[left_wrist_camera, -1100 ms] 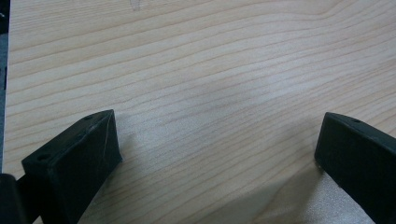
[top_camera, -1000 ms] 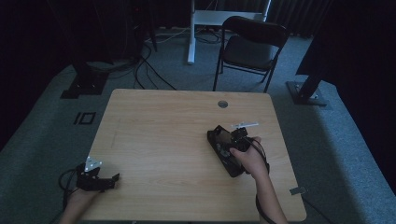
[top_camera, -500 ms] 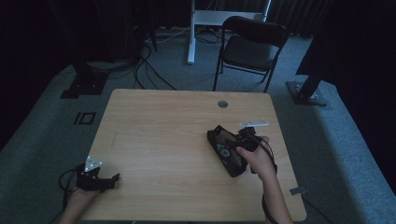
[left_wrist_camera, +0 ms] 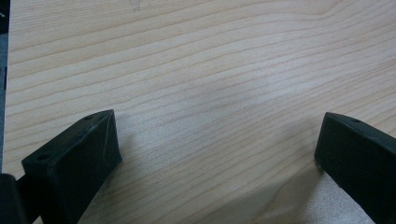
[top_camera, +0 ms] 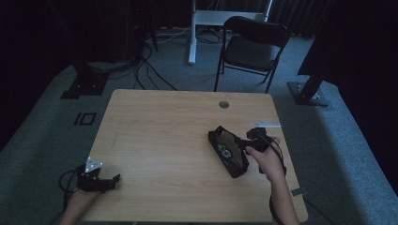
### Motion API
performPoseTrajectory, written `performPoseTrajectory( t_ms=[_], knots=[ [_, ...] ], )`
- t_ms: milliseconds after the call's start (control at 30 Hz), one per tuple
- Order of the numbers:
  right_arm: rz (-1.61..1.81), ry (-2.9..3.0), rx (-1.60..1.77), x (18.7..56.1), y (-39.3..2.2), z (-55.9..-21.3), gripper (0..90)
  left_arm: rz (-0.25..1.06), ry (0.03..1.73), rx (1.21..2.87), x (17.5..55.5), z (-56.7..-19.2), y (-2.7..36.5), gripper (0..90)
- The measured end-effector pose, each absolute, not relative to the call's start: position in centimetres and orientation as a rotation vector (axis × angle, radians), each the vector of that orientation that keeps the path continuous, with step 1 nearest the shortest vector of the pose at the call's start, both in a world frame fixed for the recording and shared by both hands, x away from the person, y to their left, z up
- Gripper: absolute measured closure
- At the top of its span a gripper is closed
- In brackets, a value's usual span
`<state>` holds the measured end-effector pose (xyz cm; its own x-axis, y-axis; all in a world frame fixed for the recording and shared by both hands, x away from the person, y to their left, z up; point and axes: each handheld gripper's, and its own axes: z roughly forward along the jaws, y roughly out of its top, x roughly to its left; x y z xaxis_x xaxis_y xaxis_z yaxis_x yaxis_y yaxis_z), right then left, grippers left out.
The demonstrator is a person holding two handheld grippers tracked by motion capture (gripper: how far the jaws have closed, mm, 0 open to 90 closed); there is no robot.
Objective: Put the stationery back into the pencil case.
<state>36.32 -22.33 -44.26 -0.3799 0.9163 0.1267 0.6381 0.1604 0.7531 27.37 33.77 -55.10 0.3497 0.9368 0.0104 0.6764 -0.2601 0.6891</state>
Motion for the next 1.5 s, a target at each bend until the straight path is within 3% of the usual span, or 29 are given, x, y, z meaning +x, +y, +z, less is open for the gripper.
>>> performPoseTrajectory(
  t_ms=[733,1500],
  knots=[
    [1.018,1.980,1.558,36.1,-27.4,-49.1,35.3,0.572,1.400,2.026,27.4,-55.1,33.8,0.0],
    [0.937,1.944,1.604,35.0,-29.2,-53.7,31.2,0.573,1.399,2.024,27.4,-55.1,33.8,0.0]
  ],
)
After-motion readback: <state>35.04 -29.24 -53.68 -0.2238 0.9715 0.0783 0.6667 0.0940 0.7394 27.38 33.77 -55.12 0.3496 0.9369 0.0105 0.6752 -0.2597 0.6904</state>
